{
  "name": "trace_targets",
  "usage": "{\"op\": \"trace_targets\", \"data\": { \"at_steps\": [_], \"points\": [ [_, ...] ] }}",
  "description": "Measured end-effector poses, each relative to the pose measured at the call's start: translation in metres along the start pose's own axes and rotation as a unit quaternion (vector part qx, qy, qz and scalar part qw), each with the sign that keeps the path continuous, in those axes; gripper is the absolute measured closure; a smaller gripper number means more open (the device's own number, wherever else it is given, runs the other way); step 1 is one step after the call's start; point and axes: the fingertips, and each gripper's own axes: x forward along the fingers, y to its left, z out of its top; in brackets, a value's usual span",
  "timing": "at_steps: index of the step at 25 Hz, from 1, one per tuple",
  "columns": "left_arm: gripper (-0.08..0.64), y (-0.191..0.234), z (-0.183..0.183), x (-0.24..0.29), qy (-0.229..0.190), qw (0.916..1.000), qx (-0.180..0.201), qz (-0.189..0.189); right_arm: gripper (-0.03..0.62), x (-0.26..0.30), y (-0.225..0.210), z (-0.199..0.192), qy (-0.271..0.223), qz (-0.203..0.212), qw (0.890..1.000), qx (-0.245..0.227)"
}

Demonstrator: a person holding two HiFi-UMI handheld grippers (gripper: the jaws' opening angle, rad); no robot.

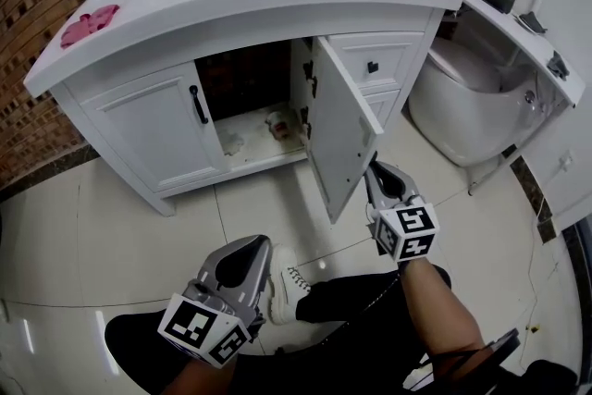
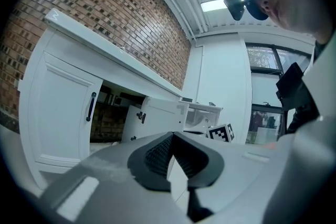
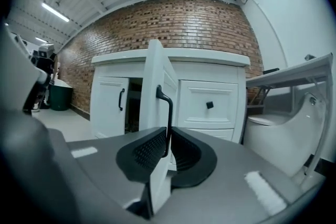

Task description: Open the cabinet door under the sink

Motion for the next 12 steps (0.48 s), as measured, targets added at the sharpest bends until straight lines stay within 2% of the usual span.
{"op": "trace_targets", "data": {
  "at_steps": [3,12],
  "points": [
    [0.557,-0.002,0.001,-0.001,-0.001,1.0,0.002,-0.002,0.561,-0.009,-0.019,-0.005,0.006,-0.021,1.0,0.008],
    [0.557,0.001,0.006,-0.01,-0.01,0.9999,0.006,0.001,0.569,-0.026,-0.005,0.003,0.005,-0.003,1.0,0.014]
  ]
}}
